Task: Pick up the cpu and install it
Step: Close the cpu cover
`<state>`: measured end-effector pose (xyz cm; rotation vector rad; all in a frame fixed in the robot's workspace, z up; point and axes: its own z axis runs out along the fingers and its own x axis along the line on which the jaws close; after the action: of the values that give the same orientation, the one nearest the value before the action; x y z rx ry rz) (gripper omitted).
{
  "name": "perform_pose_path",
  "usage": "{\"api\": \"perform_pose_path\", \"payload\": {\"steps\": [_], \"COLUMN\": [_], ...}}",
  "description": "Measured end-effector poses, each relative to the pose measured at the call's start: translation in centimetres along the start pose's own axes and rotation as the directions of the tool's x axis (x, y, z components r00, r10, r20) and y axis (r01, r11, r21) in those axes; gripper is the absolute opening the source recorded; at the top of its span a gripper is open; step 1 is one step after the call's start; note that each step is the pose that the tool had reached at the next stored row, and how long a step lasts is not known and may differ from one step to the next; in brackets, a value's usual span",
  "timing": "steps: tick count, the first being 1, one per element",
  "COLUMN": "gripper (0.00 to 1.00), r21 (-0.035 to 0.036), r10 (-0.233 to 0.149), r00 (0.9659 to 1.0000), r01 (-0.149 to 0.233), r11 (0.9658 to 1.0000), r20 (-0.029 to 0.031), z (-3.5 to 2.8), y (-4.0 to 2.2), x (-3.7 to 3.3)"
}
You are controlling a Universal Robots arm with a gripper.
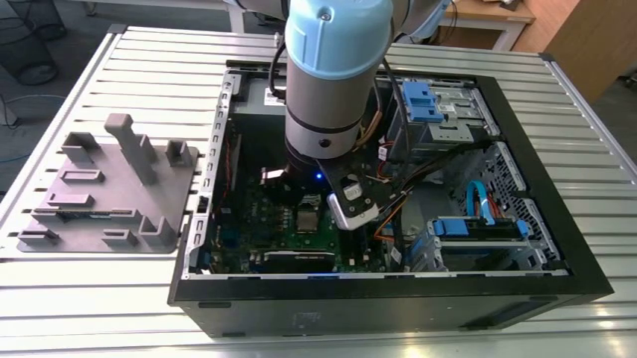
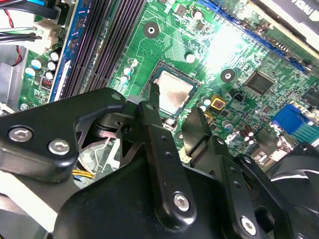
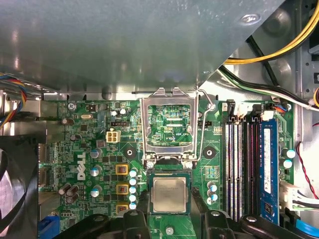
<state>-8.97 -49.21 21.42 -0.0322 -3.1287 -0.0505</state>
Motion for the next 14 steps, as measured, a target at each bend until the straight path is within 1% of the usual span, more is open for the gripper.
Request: {"api": "perform_pose_path", "payload": {"steps": [2, 4, 5, 7, 8, 10, 14], "gripper": [0.44, 0.32, 0.32, 0.20, 0.20, 0.11, 0.11], "r21": [0.0000, 0.0000, 0.0000, 0.0000, 0.0000, 0.0000, 0.0000], "r10": [0.000, 0.000, 0.000, 0.000, 0.000, 0.000, 0.000], "r00": [1.0000, 1.0000, 1.0000, 1.0000, 1.0000, 1.0000, 1.0000], "r01": [0.000, 0.000, 0.000, 0.000, 0.000, 0.000, 0.000], "r11": [1.0000, 1.0000, 1.0000, 1.0000, 1.0000, 1.0000, 1.0000], "r20": [0.0000, 0.0000, 0.0000, 0.0000, 0.0000, 0.0000, 0.0000], "z": [0.00, 0.00, 0.00, -0.01, -0.01, -0.01, -0.01], "y": [0.00, 0.00, 0.00, 0.00, 0.00, 0.00, 0.00], "x": [0.00, 0.00, 0.00, 0.00, 0.00, 0.00, 0.00]}}
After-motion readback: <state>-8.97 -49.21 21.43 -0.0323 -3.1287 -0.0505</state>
